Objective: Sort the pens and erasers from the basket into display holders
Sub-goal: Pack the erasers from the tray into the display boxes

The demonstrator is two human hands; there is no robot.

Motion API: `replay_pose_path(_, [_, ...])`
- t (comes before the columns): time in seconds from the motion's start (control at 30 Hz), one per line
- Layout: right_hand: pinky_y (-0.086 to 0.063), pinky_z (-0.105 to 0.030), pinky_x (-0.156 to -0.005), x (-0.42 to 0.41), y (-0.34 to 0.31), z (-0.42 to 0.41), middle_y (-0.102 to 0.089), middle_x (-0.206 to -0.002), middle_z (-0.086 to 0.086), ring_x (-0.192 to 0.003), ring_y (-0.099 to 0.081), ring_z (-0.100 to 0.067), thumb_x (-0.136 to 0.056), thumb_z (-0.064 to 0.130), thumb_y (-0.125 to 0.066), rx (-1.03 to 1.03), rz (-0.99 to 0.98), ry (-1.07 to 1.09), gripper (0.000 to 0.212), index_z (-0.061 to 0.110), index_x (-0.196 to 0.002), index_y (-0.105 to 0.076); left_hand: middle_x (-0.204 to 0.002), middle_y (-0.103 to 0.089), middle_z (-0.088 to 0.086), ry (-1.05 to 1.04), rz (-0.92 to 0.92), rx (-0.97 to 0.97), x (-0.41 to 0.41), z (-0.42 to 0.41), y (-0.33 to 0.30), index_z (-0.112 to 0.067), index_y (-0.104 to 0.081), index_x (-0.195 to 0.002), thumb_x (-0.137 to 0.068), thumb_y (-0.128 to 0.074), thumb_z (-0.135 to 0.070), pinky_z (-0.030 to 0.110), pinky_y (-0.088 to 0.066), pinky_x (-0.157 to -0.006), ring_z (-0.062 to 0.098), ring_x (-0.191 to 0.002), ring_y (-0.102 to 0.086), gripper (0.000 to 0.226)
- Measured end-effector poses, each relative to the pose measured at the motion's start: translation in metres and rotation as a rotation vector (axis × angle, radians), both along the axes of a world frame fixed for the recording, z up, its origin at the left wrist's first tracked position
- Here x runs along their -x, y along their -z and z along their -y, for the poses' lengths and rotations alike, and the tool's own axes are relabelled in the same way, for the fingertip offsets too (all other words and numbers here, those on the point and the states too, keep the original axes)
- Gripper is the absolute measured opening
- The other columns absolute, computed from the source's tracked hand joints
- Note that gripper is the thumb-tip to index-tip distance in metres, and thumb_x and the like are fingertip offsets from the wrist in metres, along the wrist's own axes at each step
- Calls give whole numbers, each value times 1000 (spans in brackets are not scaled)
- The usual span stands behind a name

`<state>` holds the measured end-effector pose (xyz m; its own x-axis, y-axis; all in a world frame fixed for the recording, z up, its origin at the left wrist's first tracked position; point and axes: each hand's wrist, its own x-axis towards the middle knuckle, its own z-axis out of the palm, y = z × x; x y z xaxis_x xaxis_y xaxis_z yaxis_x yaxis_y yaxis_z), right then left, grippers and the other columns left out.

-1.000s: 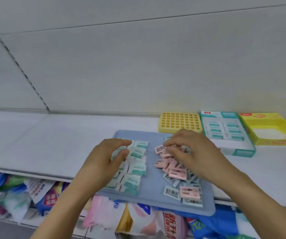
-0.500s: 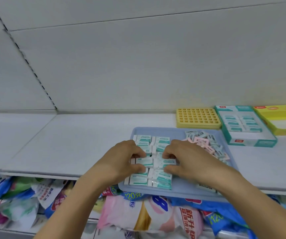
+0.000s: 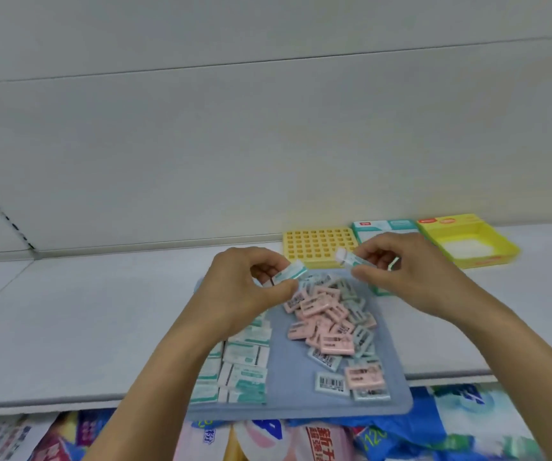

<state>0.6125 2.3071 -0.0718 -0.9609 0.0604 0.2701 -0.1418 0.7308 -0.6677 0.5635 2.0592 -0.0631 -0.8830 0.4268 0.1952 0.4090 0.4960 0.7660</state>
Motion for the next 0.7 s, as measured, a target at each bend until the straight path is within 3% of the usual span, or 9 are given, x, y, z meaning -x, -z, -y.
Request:
replay_pose_path(0.1, [-42,-16,-59,10,3,-48,-65,-69,5,-57,-51,-1,-77,15,-78,-16,-23,101,15,24,-74,-67,-74,-68,-11,54,-3,30,4,-32,-3,-23,-76,-86,-74,-82,-24,12,-43,-57,1,-68,-58,13])
replay_pose_path(0.2, [-41,-12,-58,21,12,-80,-62,-70,9,-58,-51,-2,-78,17,-78,-133,88,115,9,18,-79,-69,-77,-70,-9,48,41,18,12,-53,-3,-24,-75,-85,-75,-82,-27,18,-50,-63,4,-67,-59,13])
replay_pose_path(0.33, [-45,-20,-67,39,27,-97,-59,-75,13,-72,-56,-7,-79,26,-76,-337,286,-6,14,19,-90,-72,-72,-71,-5,1,212,-191,17,-79,4,-22,-76,-81,-76,-81,-24,15,-50,-56,4,-61,-60,7])
replay_pose_path(0.5, [-51,-24,-79,60,40,-94,-60,-90,16,-84,-58,-4,-76,33,-75,-420,311,-40,22,25,-96,-71,-83,-74,12,-34,480,-498,26,-93,11,-16,-79,-81,-84,-73,-21,21,-54,-60,16,-70,-66,9])
replay_pose_path(0.6, [-53,-31,-80,61,48,-93,-59,-92,13,-85,-59,-9,-73,32,-79,-415,281,-4,19,27,-88,-68,-93,-73,22,-15,675,-667,30,-96,14,-3,-75,-93,-87,-67,-24,21,-57,-61,19,-71,-69,23])
replay_pose_path(0.7, [-47,-28,-71,57,49,-91,-52,-89,14,-83,-55,-9,-74,35,-80,-407,267,13,20,30,-85,-64,-97,-73,23,5,763,-694,34,-96,13,3,-66,-107,-96,-55,-14,22,-59,-62,19,-74,-72,23])
